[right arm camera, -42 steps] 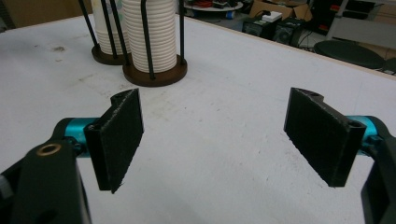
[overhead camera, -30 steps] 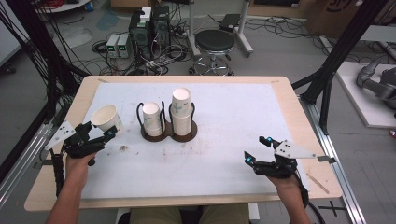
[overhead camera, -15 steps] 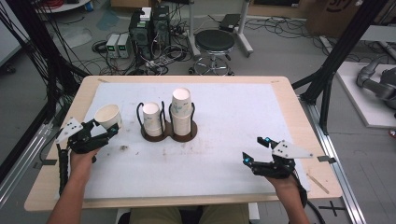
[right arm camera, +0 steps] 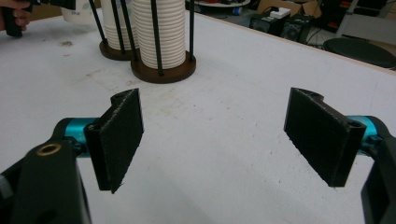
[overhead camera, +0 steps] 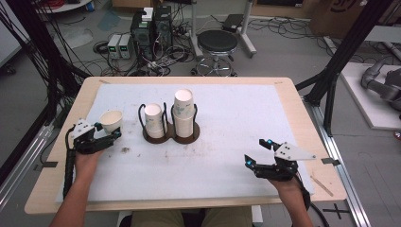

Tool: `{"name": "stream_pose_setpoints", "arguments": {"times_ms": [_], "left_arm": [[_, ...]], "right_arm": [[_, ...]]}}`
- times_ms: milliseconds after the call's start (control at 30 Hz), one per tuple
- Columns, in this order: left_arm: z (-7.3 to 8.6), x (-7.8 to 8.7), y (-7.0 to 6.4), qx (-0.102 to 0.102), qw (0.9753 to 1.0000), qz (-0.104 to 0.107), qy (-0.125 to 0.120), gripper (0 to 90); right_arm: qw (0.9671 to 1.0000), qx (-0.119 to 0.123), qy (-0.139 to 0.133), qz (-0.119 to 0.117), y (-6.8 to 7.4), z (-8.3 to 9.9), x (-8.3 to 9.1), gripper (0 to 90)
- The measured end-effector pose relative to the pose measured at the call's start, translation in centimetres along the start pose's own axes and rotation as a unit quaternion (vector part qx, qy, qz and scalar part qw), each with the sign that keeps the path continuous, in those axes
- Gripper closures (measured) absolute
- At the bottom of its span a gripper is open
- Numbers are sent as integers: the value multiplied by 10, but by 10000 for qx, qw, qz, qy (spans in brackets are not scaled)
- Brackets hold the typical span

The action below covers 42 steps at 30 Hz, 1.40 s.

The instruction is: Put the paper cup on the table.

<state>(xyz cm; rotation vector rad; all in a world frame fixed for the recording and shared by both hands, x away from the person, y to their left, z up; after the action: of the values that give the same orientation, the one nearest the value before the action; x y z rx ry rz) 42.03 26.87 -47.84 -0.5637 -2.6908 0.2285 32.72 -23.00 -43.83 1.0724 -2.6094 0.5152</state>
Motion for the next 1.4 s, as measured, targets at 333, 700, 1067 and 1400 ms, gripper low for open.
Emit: {"name": "stream_pose_setpoints", "arguments": {"times_ms": [333, 700, 1067, 1400], "left_arm": [[10, -2, -1, -174, 9985, -248, 460, 344], [16, 6, -2, -195, 9965, -396, 711, 339], [17, 8, -4, 5, 9956, -553, 753, 224], [5, 35, -16, 290, 9982, -298, 441, 163]], "right_arm": [[10000, -3, 6, -13, 0, 0, 0, 204], [10000, 1, -14, -8, -1, 0, 1, 204], [10000, -33, -6, -47, 0, -1, 1, 204], [9999, -114, 10, 14, -4, 1, 4, 204]]}}
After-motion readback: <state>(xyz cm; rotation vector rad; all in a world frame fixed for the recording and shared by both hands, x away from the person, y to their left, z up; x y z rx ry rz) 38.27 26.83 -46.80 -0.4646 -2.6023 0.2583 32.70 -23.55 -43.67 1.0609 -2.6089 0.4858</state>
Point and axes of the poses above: each handheld gripper's, and its own axes: x roughly backward along the jaws, z roughly out of its underside, y roughly to its left, the point moved 9 cm from there along -x, roughly forward along the jaws, and after that the axes turned 12 degrees about x, right-handed, at the moved point
